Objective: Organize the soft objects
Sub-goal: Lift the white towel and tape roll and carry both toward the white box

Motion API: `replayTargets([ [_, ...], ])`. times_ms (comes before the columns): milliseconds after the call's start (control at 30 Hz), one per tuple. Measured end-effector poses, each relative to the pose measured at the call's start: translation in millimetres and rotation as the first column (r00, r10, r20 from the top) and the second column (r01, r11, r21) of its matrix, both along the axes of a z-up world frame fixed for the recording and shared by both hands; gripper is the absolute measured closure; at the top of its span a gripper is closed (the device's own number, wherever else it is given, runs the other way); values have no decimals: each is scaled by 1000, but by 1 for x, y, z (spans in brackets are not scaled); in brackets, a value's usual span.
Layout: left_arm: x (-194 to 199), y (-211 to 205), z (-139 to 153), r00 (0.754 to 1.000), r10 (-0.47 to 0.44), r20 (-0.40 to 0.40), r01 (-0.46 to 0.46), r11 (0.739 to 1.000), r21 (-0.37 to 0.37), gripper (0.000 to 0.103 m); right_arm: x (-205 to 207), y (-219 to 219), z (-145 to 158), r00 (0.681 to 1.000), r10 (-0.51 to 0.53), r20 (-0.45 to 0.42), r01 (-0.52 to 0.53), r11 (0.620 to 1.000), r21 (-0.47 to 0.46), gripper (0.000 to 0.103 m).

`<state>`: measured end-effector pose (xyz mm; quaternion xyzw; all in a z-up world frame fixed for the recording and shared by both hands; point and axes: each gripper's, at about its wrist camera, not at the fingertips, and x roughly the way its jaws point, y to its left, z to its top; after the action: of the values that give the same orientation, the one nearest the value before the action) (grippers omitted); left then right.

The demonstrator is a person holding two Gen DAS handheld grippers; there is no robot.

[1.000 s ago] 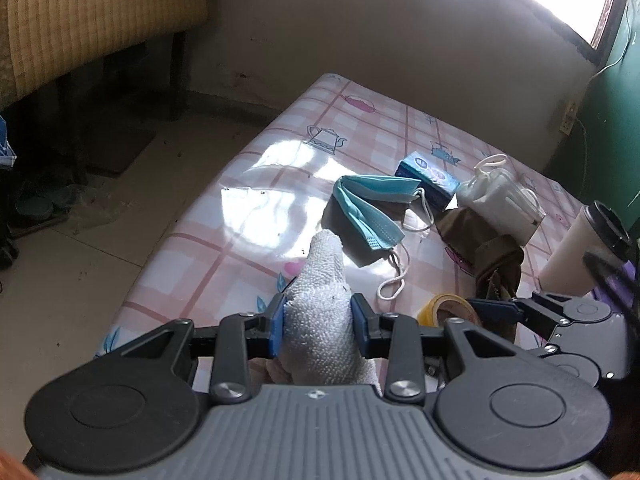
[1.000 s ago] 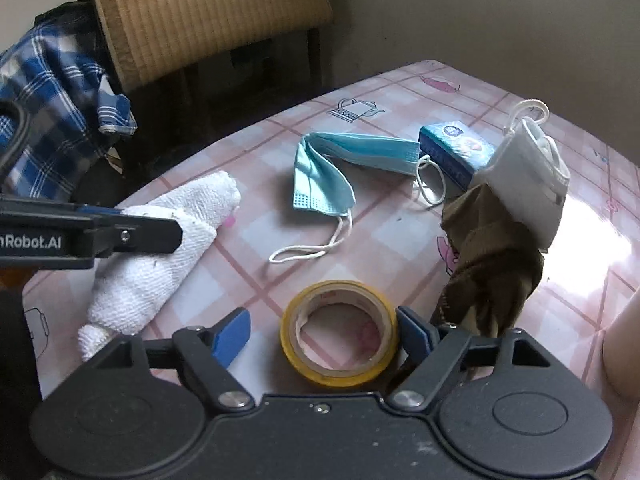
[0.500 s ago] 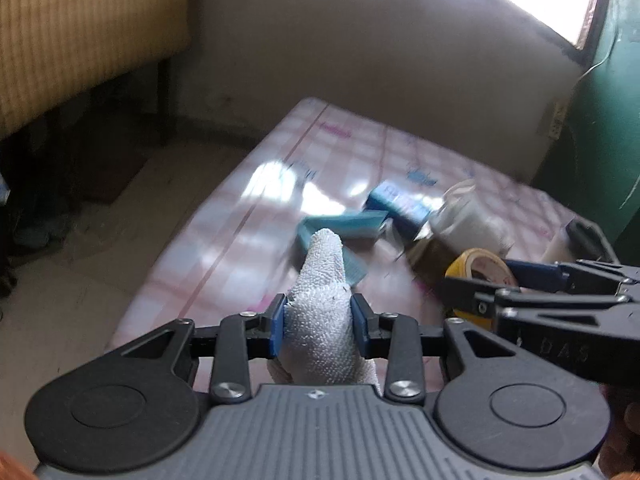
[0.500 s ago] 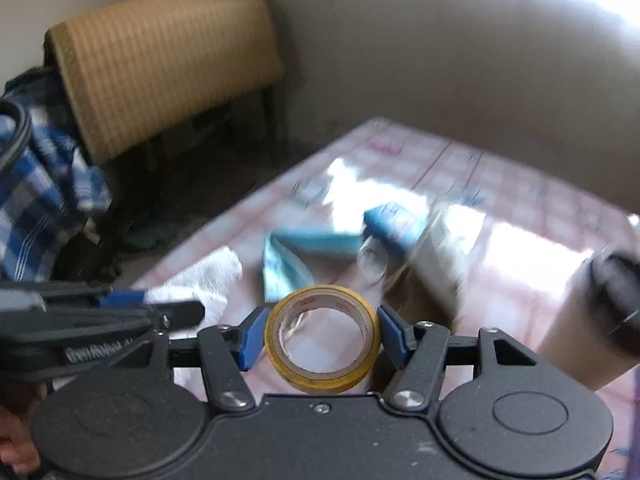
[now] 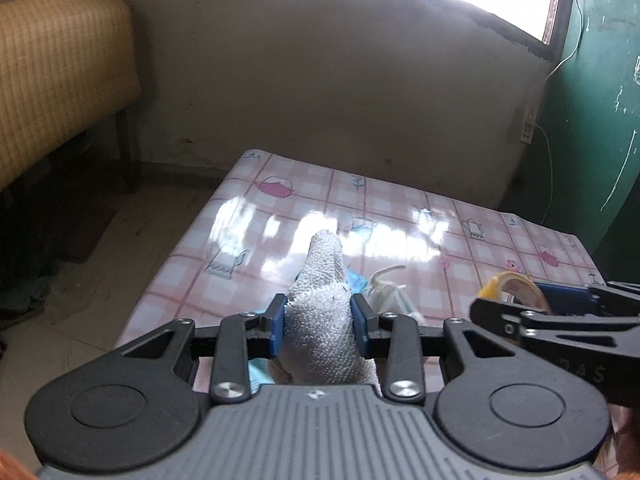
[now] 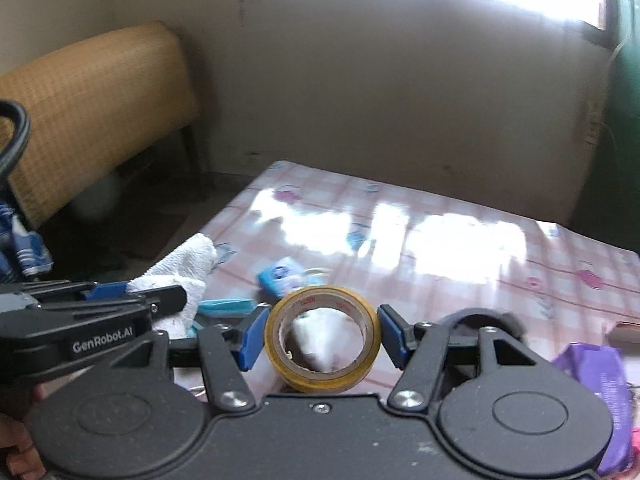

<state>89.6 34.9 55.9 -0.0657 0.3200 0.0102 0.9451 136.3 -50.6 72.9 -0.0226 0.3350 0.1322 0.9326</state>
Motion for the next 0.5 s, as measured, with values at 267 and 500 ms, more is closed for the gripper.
replayTargets([
  [267, 18, -33, 8, 999, -35, -3, 35, 999, 21, 67, 10, -28, 6, 994, -105, 8, 106, 994, -36, 32],
  [500, 27, -51, 7, 998, -54, -19, 55, 998, 27, 67, 13, -52, 5, 989, -145, -3, 145, 989, -37, 32],
])
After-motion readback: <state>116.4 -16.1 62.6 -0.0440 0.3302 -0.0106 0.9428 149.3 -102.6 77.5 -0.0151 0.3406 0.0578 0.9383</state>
